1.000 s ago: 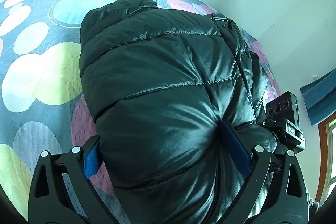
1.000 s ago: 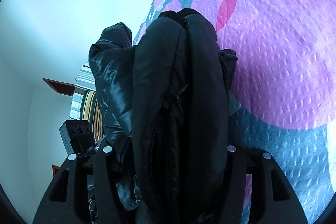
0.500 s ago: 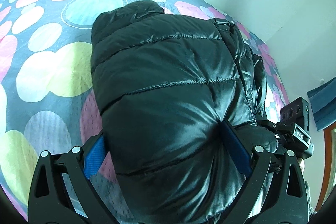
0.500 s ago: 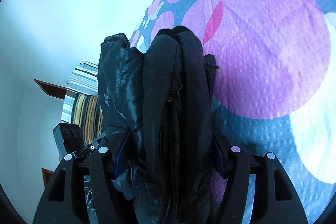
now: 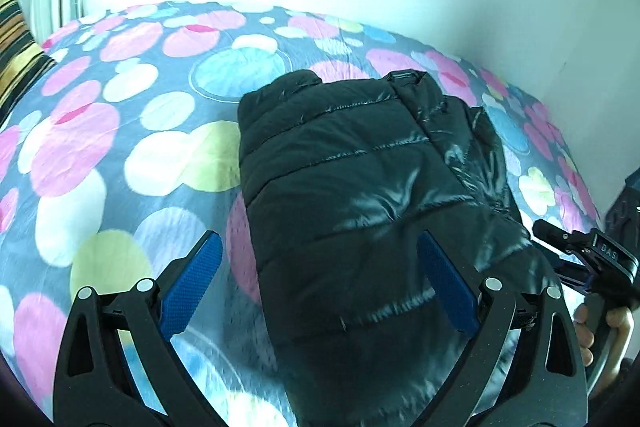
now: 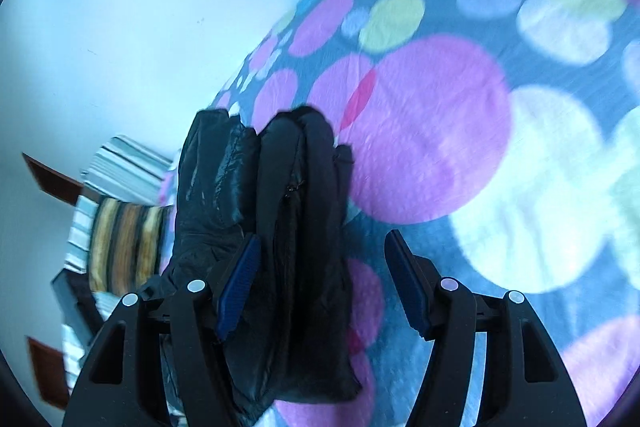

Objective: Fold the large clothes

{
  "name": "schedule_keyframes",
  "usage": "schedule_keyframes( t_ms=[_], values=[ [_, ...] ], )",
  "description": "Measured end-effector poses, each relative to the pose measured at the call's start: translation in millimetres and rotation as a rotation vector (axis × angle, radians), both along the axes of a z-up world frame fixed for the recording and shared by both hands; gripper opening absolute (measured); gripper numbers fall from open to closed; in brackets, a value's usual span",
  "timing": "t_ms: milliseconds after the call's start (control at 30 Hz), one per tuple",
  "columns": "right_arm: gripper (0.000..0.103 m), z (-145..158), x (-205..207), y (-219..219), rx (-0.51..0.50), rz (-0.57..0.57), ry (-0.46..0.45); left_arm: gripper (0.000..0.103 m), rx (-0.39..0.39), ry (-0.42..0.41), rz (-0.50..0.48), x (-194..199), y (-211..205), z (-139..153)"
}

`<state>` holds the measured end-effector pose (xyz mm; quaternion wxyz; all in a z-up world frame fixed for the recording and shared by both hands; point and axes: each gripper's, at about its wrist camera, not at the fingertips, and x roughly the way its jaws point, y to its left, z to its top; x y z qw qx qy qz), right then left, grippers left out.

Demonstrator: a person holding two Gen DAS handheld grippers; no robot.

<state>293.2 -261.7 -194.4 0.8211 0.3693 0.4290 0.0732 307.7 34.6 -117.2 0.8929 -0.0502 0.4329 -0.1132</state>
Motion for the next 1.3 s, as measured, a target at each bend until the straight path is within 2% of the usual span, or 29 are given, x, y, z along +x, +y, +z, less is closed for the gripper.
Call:
schedule_keyframes(
  t_ms=[233, 367, 467, 600, 867, 1300],
  values=[
    [0.064, 43, -43, 18, -0.236, -0.067, -0.052, 0.098, 0.091, -0.082, 0.032, -46, -12, 17],
    [0.064, 61, -68, 35, -0.371, -0.063, -0.079, 0.098, 0.134, -0.151, 0.034, -76, -18, 35],
    [0.072, 74, -84, 54, -0.472, -0.064, -0.113, 0.098, 0.164, -0.204, 0.061, -99, -22, 49],
    [0.076, 92, -107, 79, -0.590, -0.046, -0.165, 0.098, 0.169, -0.241, 0.086, -120, -25, 62],
    [0.082, 117, -143, 111, -0.700, -0.020, -0.260, 0.099, 0.173, -0.285, 0.144, -156, -26, 79],
    [0.082, 120, -165, 123, -0.704, -0.015, -0.293, 0.099, 0.182, -0.315, 0.163, -184, -30, 87]
  ],
)
